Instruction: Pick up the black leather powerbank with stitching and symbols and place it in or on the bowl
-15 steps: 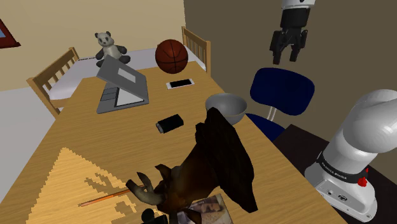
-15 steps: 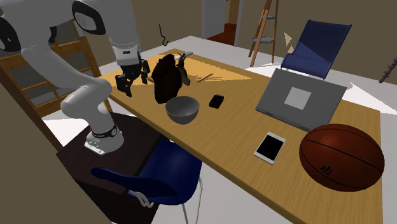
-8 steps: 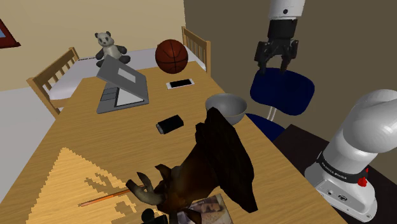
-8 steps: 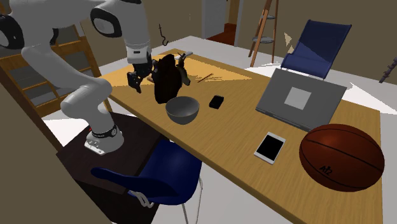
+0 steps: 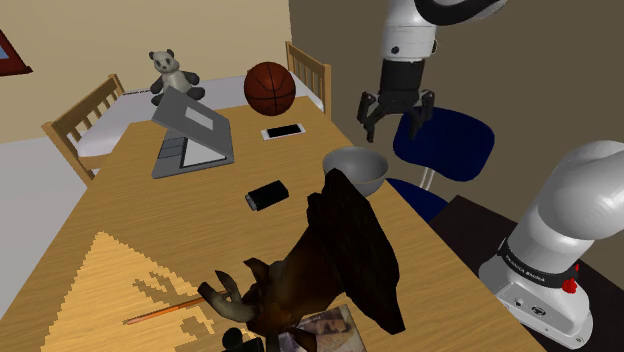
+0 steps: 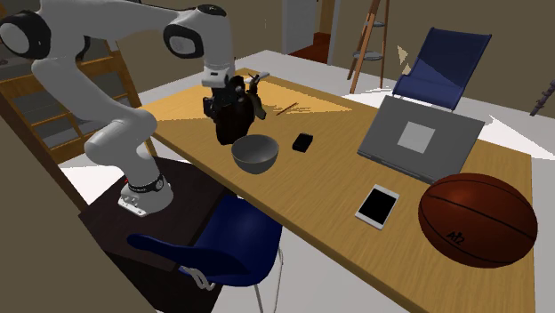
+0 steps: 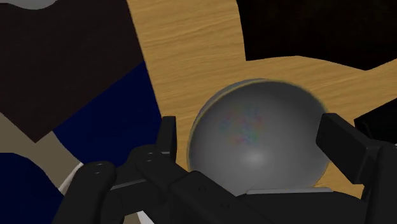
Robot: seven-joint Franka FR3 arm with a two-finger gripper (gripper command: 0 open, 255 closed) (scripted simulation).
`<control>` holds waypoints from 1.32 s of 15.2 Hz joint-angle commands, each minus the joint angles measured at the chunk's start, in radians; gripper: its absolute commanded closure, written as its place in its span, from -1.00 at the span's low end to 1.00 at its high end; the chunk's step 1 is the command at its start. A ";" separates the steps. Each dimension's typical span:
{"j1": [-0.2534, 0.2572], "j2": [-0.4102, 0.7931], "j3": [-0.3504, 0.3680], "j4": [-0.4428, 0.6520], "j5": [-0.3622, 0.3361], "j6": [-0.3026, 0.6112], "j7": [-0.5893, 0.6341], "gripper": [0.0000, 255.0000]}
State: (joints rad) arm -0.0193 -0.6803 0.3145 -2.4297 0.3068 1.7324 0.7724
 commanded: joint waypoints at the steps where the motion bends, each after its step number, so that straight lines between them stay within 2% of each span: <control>1: -0.010 0.044 0.062 0.011 0.022 0.051 0.101 -1.00; 6: -0.057 0.197 0.213 0.080 0.030 0.173 0.346 -1.00; 11: -0.129 0.398 0.365 0.190 -0.048 0.284 0.619 -1.00; 13: -0.158 0.495 0.421 0.244 -0.113 0.320 0.743 -1.00; 16: -0.182 0.660 0.484 0.338 -0.251 0.357 0.948 -1.00; 18: -0.169 0.777 0.497 0.410 -0.360 0.364 1.088 -1.00; 20: -0.130 0.889 0.481 0.489 -0.460 0.358 1.216 -1.00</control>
State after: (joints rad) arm -0.1686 0.1455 0.7980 -1.9893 -0.0955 2.0961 1.9094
